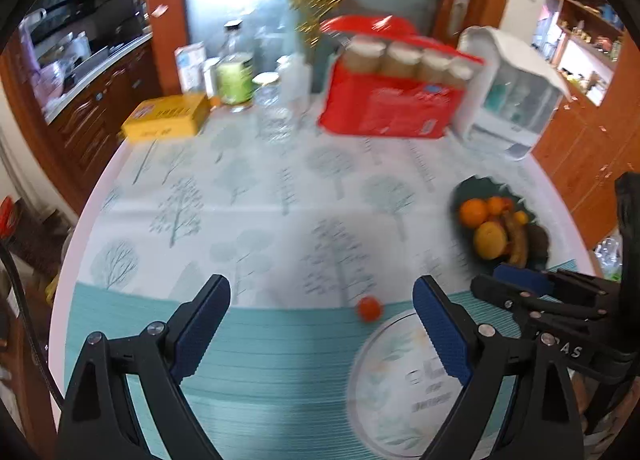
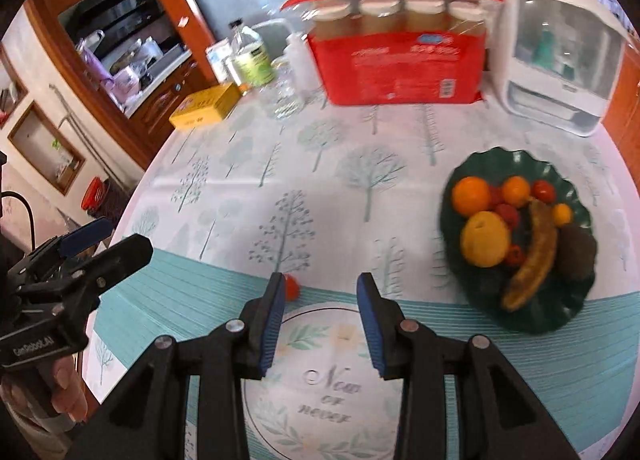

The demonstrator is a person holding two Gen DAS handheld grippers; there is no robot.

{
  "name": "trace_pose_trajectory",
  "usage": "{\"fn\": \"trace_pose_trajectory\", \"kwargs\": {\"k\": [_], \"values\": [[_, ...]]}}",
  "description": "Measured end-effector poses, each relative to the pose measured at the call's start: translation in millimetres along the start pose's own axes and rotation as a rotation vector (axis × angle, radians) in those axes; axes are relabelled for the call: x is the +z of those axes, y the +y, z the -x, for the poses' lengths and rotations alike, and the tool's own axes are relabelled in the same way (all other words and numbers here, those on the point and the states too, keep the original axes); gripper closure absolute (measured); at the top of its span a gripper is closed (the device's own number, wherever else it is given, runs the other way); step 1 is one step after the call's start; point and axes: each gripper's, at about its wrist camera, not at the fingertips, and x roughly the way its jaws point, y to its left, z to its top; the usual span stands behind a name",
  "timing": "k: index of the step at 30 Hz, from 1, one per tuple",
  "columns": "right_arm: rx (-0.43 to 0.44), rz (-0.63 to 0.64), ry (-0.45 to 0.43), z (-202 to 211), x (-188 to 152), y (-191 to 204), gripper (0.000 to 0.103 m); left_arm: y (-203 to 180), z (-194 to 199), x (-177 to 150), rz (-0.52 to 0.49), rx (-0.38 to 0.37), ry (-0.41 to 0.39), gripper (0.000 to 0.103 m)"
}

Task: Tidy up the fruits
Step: 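Withdraw both open tools toward the last red tomato on the table, then grasp the last red tomato with the right tool, then carry the tomato onto the green plate with the right tool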

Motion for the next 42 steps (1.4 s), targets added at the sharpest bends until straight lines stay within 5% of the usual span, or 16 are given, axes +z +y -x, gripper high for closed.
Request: {"fn": "trace_pose_trajectory", "kwargs": {"k": [18,42], "values": [[-0.016,0.048,0.137,-98,-15,34,0.066,34,-84,-55,-0.001,0.022,0.190,0.011],[-0.027,0.058,0.159,-132,-21,33,0.077,31,-102,-51,0.012,0.043,0.213,0.011]]}}
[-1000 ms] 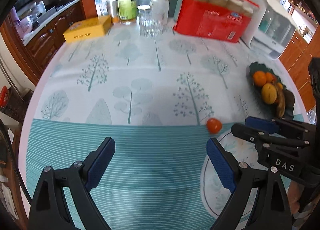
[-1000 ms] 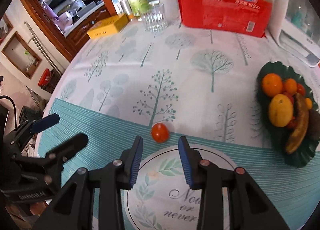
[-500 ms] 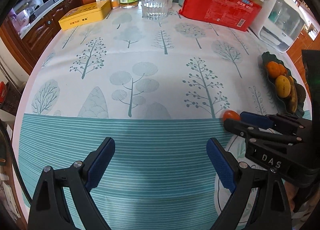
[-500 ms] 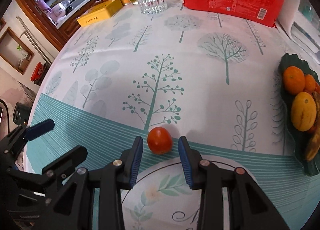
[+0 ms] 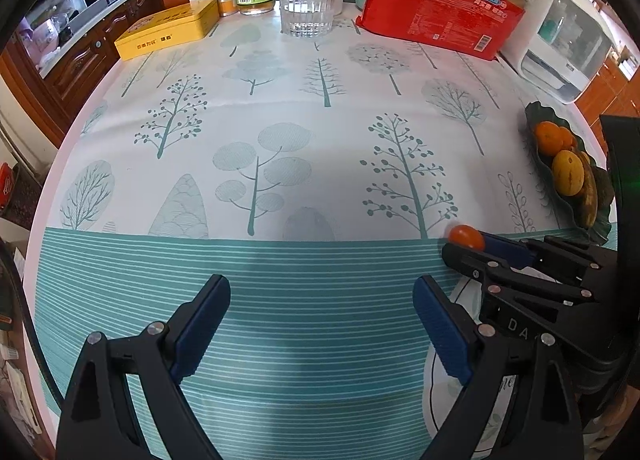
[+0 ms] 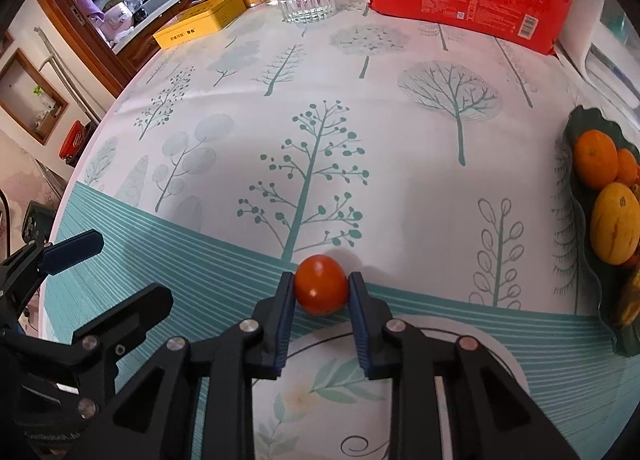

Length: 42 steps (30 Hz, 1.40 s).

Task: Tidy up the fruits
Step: 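Carry the tomato onto the green plate with the right tool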

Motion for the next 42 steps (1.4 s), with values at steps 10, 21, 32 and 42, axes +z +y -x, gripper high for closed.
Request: {"fn": "trace_pose_trajectory", "kwargs": {"k": [10,21,32,42], "values": [[0.039,-0.075,-0.008,28,-30,-24,0.077,-32,8,-4,-0.048,-0.024,0.005,0.011],[0.029,-0.211,-0.064,82,-70,-97,0.077,-118,15,-6,-0.145,-0.116,0.031,0.011],[-0.018,-0.281,-0.140,132,-90,-179,0.077,-206,25,9,-0.185,-0.176,0.031,0.006],[-0.078,-0.248,-0.209,161,-63,-236,0.077,-264,41,70,-0.178,-0.161,-0.084,0.001]]}}
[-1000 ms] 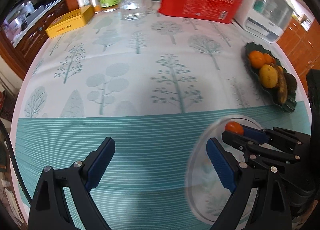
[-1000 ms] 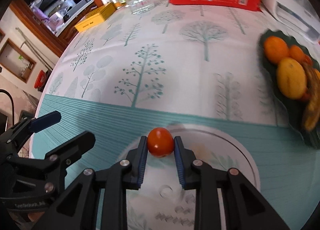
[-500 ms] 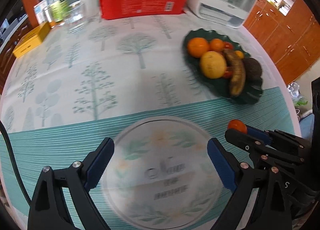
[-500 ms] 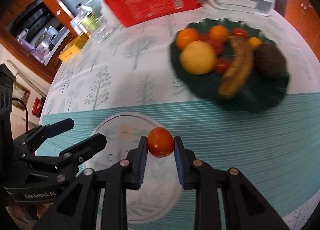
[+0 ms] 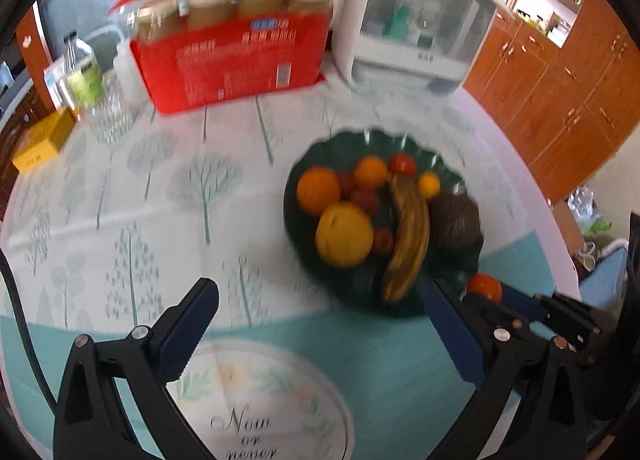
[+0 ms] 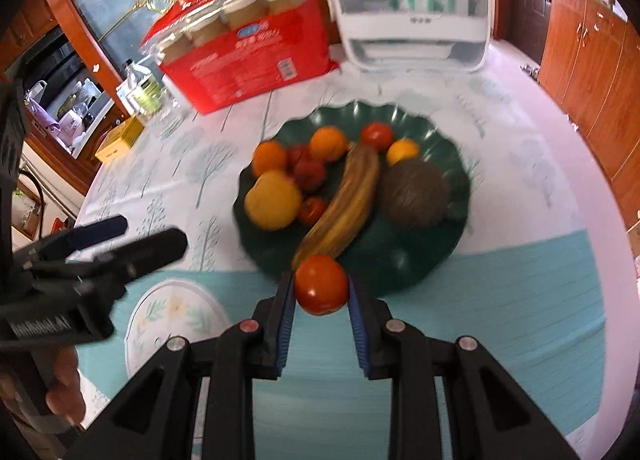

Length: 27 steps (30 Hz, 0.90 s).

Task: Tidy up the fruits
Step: 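Carry the tomato onto the green plate with the right tool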

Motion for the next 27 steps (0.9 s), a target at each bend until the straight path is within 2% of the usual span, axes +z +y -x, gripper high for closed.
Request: {"fn": "trace_pose_trajectory", "kwargs": {"k": [5,11,17,27], "values": [[-0.004,0.018,0.010,-10,17,-12,0.077,-15,-6,28,-0.018,0.052,-0.046,0.001],[-0.018,0.028,0.059,-39,21,-21,0.077,-24,-24,43,-0.032,0.058,-0.031,0.001],[-0.057,0.059,0.077,-54,23,-23,0.076,-28,-36,43,-0.031,0.042,-0.011,0.001],[-0.002,0.046,0.082,-54,26,-25,0.067,-24,-36,33,-0.015,0.057,0.005,0.001]]}}
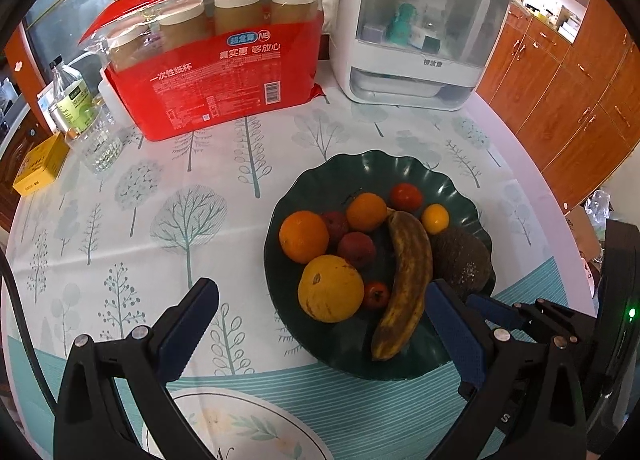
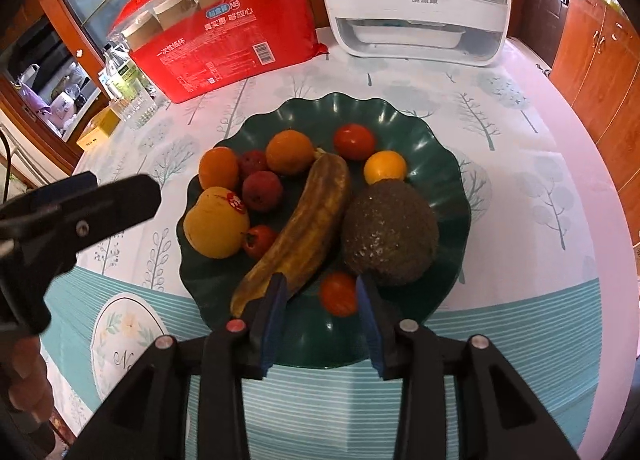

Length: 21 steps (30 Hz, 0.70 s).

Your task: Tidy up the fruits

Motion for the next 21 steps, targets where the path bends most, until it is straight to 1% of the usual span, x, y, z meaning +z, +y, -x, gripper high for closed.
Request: {"fn": "trace_pose_trajectory", "kwargs": {"k": [8,15,21], "values": [[0.000,0.004,-0.012,8,-1,6,0.067,9,17,-11,0.035,-0.004,-0.006,0.001],[-0.009,-0.030,-0.019,18,-5,7,0.067,17,39,-23,0.038,-0.003,-0.029,0.001],[-0.011,-0.060,-0.020,31,-21,14,0.067,26,58,-50,0.046,-0.011,-0.022,0.001]]}}
